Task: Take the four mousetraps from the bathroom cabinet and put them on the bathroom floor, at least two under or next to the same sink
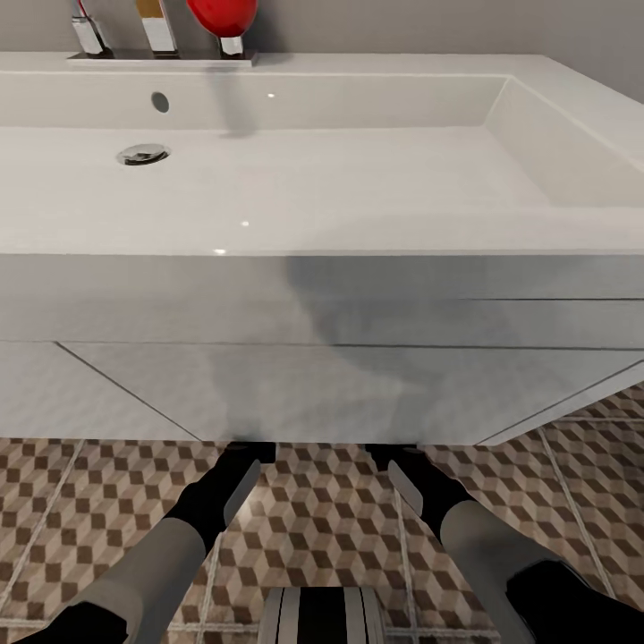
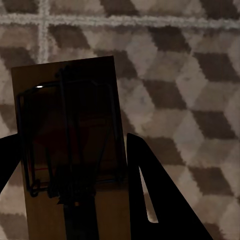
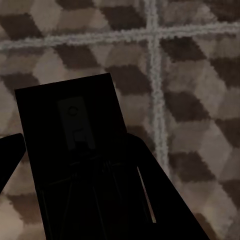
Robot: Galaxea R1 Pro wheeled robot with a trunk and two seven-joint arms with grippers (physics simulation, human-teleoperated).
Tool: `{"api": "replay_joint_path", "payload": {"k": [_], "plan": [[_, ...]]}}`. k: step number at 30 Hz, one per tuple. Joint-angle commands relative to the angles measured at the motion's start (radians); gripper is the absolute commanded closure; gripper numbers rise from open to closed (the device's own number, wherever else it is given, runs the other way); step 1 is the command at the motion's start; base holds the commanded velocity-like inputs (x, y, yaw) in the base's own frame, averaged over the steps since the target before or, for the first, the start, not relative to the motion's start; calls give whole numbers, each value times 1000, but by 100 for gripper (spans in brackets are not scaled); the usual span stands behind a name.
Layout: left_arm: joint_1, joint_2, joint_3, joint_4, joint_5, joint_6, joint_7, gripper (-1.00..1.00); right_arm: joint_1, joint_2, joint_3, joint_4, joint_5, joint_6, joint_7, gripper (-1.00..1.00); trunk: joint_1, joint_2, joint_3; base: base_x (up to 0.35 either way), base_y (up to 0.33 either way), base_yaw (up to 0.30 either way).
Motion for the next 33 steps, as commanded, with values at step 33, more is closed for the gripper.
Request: {"api": "replay_joint_path", "payload": {"k": [33], "plan": [[-11,0,-7,-4,5,5,9,100,-51,-1,6,-3,-10,4,-8,100,0,0,0,0,0,0]]}}
